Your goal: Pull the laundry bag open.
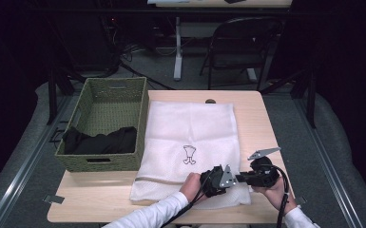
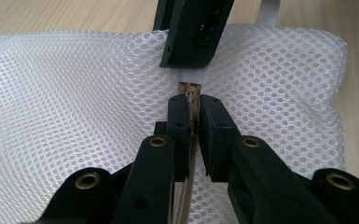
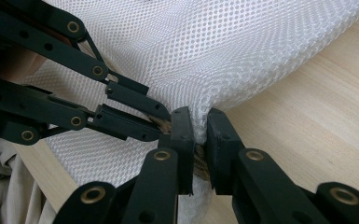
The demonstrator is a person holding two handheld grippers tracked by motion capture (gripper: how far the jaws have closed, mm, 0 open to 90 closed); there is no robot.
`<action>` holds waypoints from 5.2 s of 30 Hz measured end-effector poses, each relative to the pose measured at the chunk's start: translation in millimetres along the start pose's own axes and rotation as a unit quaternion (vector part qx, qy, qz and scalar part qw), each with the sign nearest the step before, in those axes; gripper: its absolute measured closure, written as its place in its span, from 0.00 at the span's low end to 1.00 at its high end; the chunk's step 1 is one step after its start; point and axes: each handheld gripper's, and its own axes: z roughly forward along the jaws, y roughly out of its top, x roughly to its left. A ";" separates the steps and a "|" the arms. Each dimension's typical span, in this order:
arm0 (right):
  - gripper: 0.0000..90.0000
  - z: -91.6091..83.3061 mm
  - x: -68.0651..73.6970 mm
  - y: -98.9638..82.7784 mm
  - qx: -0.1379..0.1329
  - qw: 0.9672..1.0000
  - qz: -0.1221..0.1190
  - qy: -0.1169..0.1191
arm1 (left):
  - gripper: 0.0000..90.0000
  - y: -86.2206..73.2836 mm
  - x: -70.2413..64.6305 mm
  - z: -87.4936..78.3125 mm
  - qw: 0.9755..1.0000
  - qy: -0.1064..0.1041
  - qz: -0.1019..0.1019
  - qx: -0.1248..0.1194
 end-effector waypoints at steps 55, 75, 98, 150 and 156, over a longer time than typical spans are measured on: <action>0.93 -0.8 0.7 -0.5 0.006 1.000 -0.010 -0.018 | 0.97 -25.7 11.2 -25.9 0.997 -0.030 -0.062 0.027; 0.93 -0.4 -0.5 -0.3 0.006 1.000 -0.014 -0.022 | 0.97 -37.2 16.6 -38.9 0.996 -0.027 -0.076 0.030; 0.93 1.1 0.0 0.1 0.013 0.999 -0.016 -0.028 | 0.97 -52.9 22.1 -52.7 0.995 -0.025 -0.090 0.044; 0.93 0.6 -5.3 -1.1 0.020 0.998 -0.018 -0.056 | 0.97 -106.9 44.3 -103.2 0.983 0.002 -0.164 0.085; 0.93 1.1 -5.3 -1.1 0.022 0.998 -0.018 -0.058 | 0.97 -116.3 46.0 -112.0 0.980 0.012 -0.178 0.089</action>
